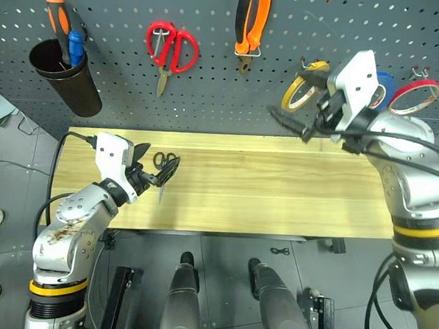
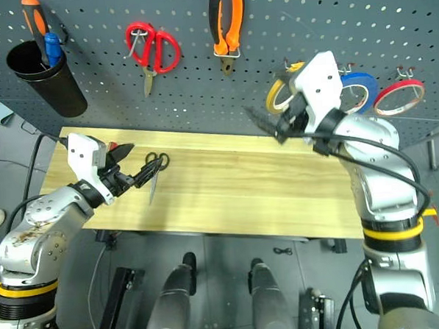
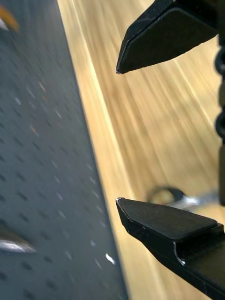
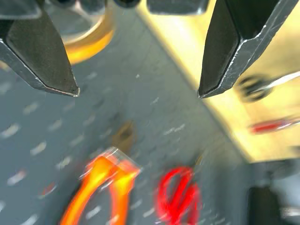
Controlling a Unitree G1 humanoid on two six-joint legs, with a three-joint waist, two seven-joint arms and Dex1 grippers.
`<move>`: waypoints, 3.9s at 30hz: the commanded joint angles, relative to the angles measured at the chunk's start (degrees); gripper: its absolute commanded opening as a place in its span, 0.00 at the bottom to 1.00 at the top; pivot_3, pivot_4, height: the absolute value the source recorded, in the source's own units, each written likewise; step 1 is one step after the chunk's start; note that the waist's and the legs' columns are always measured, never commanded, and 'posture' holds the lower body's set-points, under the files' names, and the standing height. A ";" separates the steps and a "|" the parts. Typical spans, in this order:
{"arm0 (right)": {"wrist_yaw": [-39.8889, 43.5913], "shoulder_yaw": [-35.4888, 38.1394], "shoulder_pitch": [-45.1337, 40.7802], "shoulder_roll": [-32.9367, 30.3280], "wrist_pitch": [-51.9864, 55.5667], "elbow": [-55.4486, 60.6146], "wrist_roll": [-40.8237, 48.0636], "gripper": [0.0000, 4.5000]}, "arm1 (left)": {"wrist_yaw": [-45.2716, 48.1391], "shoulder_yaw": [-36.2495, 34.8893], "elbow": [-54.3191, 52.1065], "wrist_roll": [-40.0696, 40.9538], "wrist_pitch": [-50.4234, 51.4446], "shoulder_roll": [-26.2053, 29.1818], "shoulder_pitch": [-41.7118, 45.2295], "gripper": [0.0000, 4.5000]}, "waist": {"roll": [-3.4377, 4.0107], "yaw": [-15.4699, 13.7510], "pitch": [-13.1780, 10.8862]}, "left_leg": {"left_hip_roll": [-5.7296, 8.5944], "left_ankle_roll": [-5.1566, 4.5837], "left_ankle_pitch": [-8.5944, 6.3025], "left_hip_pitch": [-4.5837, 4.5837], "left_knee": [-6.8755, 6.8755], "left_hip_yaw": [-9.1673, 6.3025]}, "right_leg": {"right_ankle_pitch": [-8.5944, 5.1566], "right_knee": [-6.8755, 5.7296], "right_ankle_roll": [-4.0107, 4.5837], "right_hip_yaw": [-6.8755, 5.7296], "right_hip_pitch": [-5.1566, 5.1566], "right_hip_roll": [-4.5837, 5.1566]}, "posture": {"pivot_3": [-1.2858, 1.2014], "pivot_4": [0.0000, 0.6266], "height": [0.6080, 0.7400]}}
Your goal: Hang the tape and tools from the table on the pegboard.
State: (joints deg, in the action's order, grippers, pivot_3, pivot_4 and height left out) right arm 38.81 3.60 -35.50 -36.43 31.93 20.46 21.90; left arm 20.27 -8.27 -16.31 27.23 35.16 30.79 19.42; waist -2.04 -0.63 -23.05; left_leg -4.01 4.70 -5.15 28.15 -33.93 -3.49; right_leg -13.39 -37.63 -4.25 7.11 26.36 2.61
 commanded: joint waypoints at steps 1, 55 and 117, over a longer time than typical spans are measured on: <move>4.25 0.65 2.79 -1.11 5.34 8.00 8.40 1.00 | -6.30 2.23 2.11 -5.36 1.14 -2.96 0.83 1.00 | 0.00 0.02 0.00 | 0.00 0.00 0.00 -0.01 -0.03 0.00 | 0.00 -0.01 0.00 0.00 -0.03 0.00 | 0.54 0.64 1.00; 2.44 3.90 2.36 0.50 0.25 9.76 10.75 1.00 | -5.29 6.29 -17.15 -20.15 -8.03 -8.77 -12.53 0.01 | -0.02 0.43 0.01 | 0.02 0.05 0.05 -0.04 -0.09 0.01 | -0.03 0.01 -0.17 -0.02 -0.10 0.04 | 0.53 0.62 1.00; 3.28 -2.49 -5.58 0.84 3.91 5.39 13.72 1.00 | -10.30 -0.86 -8.62 -28.73 -12.16 -9.63 -8.43 0.99 | -0.05 1.31 0.05 | 0.01 -0.10 0.20 -0.02 -0.15 0.11 | 0.09 -0.02 -0.13 0.00 -0.11 0.06 | 0.55 0.59 1.00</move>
State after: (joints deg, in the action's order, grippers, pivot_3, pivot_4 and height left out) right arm 41.05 2.63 -42.61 -33.97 34.06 23.55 36.13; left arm 9.93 -6.36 -27.11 -2.09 21.68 20.91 13.12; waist -2.09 0.68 -23.00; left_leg -4.00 4.60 -4.95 28.12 -34.08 -3.38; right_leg -13.30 -37.66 -4.38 7.11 26.25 2.67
